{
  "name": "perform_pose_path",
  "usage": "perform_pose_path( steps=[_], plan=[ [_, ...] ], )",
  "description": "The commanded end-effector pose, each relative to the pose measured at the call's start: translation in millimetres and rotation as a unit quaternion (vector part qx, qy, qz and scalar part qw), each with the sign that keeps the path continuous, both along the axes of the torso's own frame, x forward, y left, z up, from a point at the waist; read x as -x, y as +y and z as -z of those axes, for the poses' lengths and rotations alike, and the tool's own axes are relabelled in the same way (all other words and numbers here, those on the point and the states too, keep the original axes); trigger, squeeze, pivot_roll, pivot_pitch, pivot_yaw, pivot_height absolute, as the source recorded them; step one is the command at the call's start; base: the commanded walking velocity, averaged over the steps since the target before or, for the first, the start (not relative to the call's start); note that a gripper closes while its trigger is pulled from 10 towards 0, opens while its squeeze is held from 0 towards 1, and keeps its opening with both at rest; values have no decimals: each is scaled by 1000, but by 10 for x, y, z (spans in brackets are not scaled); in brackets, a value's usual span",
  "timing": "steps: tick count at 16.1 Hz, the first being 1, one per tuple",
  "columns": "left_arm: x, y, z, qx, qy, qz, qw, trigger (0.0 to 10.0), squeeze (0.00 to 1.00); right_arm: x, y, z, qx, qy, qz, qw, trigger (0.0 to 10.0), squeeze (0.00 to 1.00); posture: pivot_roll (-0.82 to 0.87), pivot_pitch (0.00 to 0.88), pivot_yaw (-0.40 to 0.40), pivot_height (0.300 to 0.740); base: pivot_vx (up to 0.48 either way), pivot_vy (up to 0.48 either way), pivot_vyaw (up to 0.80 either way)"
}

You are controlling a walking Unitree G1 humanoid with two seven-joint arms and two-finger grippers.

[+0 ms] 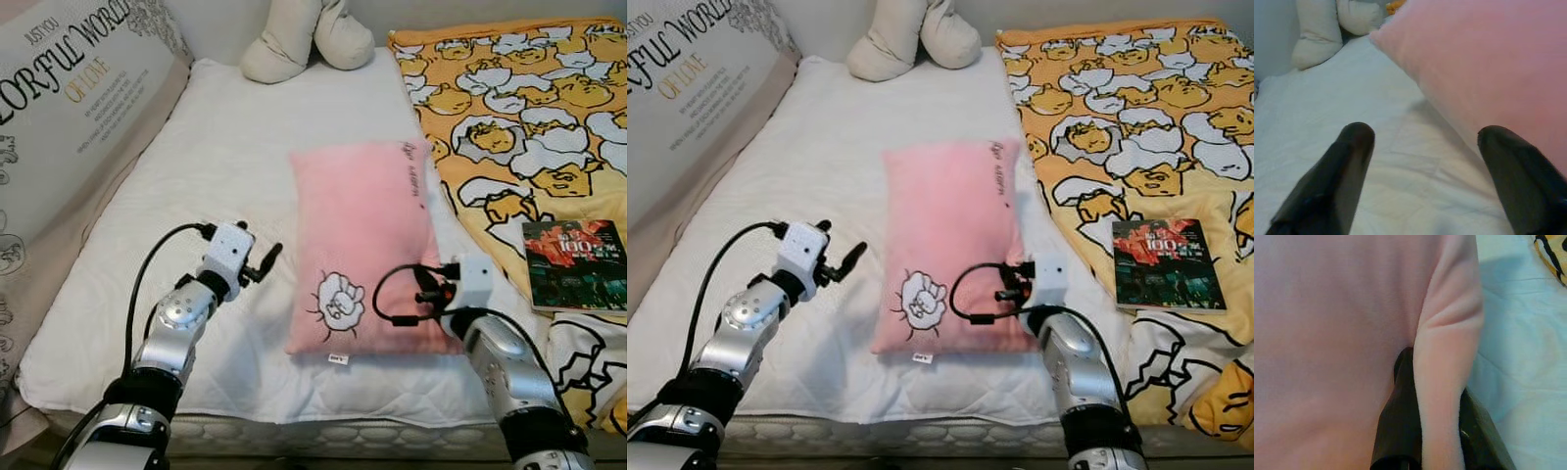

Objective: Clean up the room

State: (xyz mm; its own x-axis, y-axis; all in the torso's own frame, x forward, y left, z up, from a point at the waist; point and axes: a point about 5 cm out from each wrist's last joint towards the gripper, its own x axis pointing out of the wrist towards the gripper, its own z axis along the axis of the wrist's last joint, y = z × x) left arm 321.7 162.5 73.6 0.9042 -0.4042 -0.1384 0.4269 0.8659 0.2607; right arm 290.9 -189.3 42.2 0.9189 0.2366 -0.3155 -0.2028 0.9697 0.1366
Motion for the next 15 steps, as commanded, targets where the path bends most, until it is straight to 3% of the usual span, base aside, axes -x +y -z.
perform_pose_path(
  steps=[1, 3, 4, 8, 9, 10, 11, 14, 15],
  plan=[
    [12, 25, 24, 4, 3, -3, 1000, 10000, 1000, 84, -18, 109, 9, 27, 2, 1000, 0, 0, -184, 8, 174, 740, 0, 0, 0],
    [26, -7, 92, 54, 25, -21, 998, 10000, 1000, 86, 25, 63, 6, 13, -6, 1000, 0, 0, -187, 26, 174, 740, 0, 0, 0],
    [18, 30, 162, 132, 63, -60, 987, 10000, 1000, 105, 33, 53, 1, 10, -9, 1000, 0, 0, -193, 37, 173, 740, 0, 0, 0],
    [-33, 46, 171, 272, 106, -88, 952, 10000, 1000, 179, -29, 75, 1, 19, -10, 1000, 0, 0, -211, 72, 167, 740, 0, 0, 0],
    [-61, 67, 147, 322, 108, -99, 935, 10000, 1000, 208, -44, 67, 2, 20, -11, 1000, 0, 0, -225, 83, 172, 740, 0, 0, 0],
    [-103, 109, 108, 388, 110, -115, 908, 10000, 1000, 220, -56, 48, 4, 19, -15, 1000, 0, 0, -234, 92, 174, 740, 0, 0, 0],
    [-121, 107, 93, 407, 112, -114, 899, 10000, 1000, 222, -66, 36, 7, 19, -19, 1000, 0, 0, -236, 97, 173, 740, 0, 0, 0],
    [-44, -182, 193, 361, 143, -42, 920, 10000, 1000, 285, -35, 22, 6, 24, -32, 999, 0, 0, -243, 133, 163, 740, 0, 0, 0],
    [-13, -247, 226, 359, 152, -27, 920, 10000, 1000, 306, -15, 28, 5, 27, -37, 999, 0, 0, -245, 139, 162, 740, 0, 0, 0]
  ],
)
